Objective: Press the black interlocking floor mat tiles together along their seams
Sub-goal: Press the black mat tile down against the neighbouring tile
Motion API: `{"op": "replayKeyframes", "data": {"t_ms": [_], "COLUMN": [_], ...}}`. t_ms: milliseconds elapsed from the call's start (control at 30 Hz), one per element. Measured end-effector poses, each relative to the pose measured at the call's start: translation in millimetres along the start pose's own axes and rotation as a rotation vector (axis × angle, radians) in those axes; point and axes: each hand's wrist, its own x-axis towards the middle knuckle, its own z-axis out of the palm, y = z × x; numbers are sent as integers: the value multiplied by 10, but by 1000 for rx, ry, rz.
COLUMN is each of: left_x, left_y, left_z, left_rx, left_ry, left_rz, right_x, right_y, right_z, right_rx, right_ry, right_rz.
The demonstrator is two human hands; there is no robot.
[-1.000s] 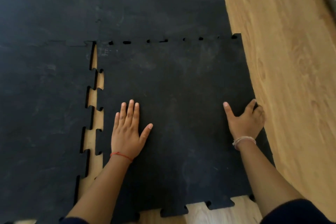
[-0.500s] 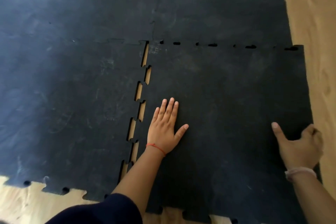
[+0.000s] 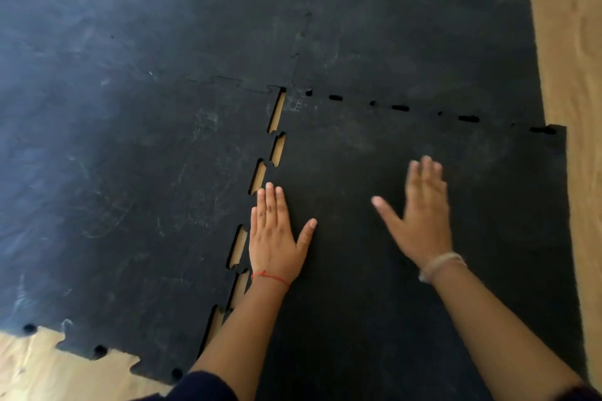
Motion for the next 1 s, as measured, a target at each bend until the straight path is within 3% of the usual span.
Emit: {"op": "replayKeyframes", "data": {"t_ms": [100, 167, 333, 467, 800, 1000], "left_x": [-15, -49, -136, -144, -164, -222], "left_y": [-13, 7, 26, -1, -9, 27], "left_z": [26, 68, 151, 157, 122, 44], "left_rx": [-28, -22, 12, 21, -3, -33], "left_ry": [11, 27, 54, 52, 77, 122], "left_rz": [-58, -98, -90, -74, -95, -101], "right_x": [500, 735, 1443, 1926, 2144, 2098], "right_y": [-565, -826, -1166, -1421, -2022, -1973], "right_z": [212, 348, 447, 363, -28, -309], "right_rx": [-126, -187, -337, -552, -1007, -854], "right_ry": [-178, -220, -259, -378, -581, -512], "right_rz": [-366, -503, -523, -664, -780, -792]}}
